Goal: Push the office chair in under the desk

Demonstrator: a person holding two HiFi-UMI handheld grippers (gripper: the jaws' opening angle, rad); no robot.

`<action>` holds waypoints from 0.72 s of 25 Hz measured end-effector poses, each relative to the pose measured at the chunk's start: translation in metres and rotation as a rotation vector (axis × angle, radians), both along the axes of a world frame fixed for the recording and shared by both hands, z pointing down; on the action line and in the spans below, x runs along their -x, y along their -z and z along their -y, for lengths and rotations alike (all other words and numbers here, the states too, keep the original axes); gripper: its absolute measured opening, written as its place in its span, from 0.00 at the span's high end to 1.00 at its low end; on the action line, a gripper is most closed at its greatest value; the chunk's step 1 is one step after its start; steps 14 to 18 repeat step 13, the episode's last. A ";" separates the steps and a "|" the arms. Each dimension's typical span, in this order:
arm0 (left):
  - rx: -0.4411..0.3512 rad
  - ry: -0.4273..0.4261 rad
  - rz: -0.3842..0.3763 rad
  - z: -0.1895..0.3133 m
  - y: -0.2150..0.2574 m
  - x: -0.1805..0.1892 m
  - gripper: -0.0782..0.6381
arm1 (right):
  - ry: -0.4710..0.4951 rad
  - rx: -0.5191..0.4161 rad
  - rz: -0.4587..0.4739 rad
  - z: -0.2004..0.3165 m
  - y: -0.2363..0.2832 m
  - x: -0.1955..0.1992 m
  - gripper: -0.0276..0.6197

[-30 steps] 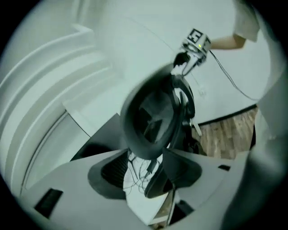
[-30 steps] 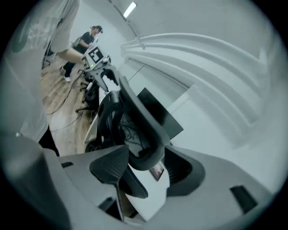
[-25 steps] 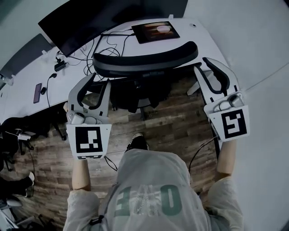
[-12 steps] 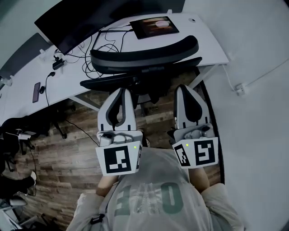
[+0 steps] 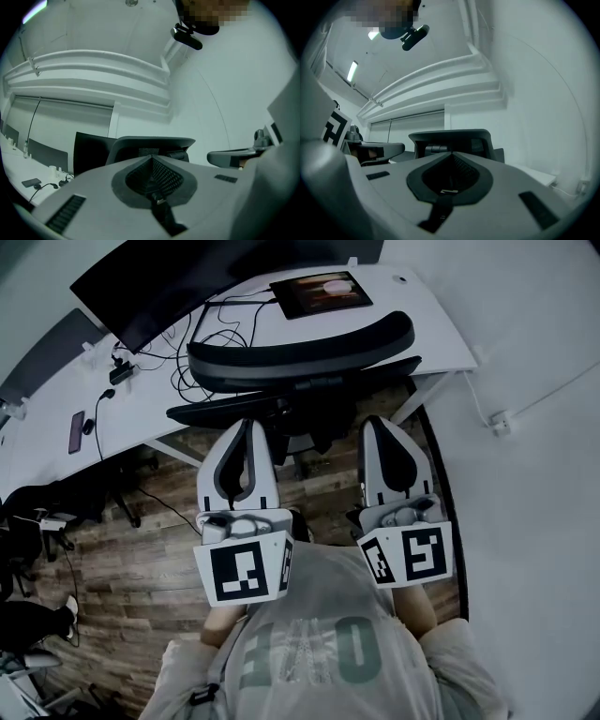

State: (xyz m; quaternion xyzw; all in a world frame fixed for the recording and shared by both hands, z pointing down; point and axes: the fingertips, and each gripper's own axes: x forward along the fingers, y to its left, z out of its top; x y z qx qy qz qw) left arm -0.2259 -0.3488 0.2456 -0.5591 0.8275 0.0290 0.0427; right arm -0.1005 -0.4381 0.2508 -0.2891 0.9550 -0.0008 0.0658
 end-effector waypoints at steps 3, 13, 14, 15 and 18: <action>0.004 0.000 0.005 0.002 0.000 0.000 0.87 | 0.007 -0.003 -0.004 -0.001 -0.001 0.003 0.93; 0.010 -0.007 0.021 0.012 0.000 -0.008 0.87 | 0.037 -0.031 -0.031 -0.007 -0.004 0.013 0.93; 0.010 -0.007 0.021 0.012 0.000 -0.008 0.87 | 0.037 -0.031 -0.031 -0.007 -0.004 0.013 0.93; 0.010 -0.007 0.021 0.012 0.000 -0.008 0.87 | 0.037 -0.031 -0.031 -0.007 -0.004 0.013 0.93; 0.010 -0.007 0.021 0.012 0.000 -0.008 0.87 | 0.037 -0.031 -0.031 -0.007 -0.004 0.013 0.93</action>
